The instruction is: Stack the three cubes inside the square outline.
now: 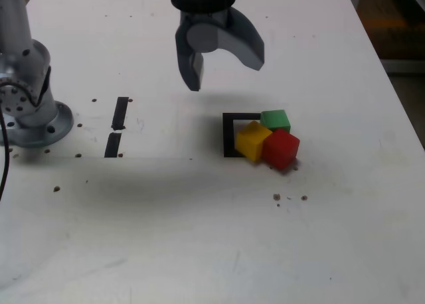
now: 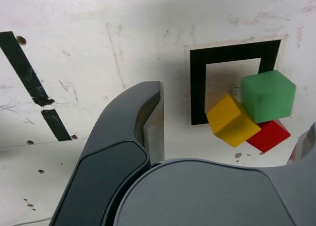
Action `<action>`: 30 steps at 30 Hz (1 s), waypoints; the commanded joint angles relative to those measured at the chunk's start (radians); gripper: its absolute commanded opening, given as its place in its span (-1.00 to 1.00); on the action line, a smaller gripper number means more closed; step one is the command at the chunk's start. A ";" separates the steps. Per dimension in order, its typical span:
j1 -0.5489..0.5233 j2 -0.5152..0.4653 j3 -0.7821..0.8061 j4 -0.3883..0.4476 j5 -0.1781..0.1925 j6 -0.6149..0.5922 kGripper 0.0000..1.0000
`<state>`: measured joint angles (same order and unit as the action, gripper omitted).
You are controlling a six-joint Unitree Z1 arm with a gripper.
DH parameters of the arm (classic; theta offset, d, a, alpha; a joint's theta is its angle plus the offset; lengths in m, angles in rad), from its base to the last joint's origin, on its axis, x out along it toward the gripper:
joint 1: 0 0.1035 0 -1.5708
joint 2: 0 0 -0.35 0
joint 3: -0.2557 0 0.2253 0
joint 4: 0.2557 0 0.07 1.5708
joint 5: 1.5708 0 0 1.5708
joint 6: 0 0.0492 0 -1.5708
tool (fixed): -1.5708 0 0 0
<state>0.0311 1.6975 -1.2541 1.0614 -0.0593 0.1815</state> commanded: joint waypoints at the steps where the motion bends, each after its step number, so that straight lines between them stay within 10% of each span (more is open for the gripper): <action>1: -0.002 0.011 -0.023 0.001 -0.010 -0.012 0.97; 30: -0.283 0.230 -0.325 0.012 -0.065 -0.680 0.97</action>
<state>-0.2472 1.9201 -1.5720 1.0715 -0.1202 -0.4925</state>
